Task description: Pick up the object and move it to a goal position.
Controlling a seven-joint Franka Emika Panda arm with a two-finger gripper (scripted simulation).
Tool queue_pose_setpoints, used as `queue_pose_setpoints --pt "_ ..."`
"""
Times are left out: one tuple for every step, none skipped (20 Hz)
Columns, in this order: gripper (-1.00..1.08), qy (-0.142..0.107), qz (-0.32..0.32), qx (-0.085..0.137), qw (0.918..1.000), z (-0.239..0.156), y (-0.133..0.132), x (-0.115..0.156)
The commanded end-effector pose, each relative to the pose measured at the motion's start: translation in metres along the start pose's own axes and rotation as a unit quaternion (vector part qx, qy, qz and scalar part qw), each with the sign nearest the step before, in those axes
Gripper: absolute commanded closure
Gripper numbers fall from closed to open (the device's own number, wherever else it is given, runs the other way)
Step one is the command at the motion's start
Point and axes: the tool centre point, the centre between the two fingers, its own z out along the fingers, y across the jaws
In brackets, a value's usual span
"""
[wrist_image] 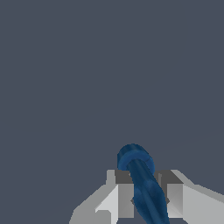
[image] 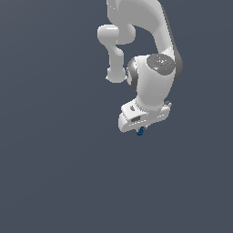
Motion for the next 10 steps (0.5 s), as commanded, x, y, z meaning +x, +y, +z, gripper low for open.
queue_pose_setpoints --pt "1.08 0.0 0.0 0.0 1.0 -0.024 -0.015 0.008" --pt "1.08 0.0 0.0 0.0 1.0 -0.032 -0.021 0.011" --pt "1.08 0.0 0.0 0.0 1.0 -0.04 -0.025 0.014" --pt "1.08 0.0 0.0 0.0 1.0 -0.047 -0.03 0.017" --pt "1.08 0.0 0.0 0.0 1.0 -0.053 -0.034 0.02" --pt "1.08 0.0 0.0 0.0 1.0 -0.059 -0.038 0.022" --pt "1.08 0.0 0.0 0.0 1.0 -0.064 -0.041 0.024" --pt "1.08 0.0 0.0 0.0 1.0 -0.068 -0.044 0.026" --pt "1.08 0.0 0.0 0.0 1.0 -0.073 -0.046 0.028" --pt "1.08 0.0 0.0 0.0 1.0 -0.076 -0.048 0.03"
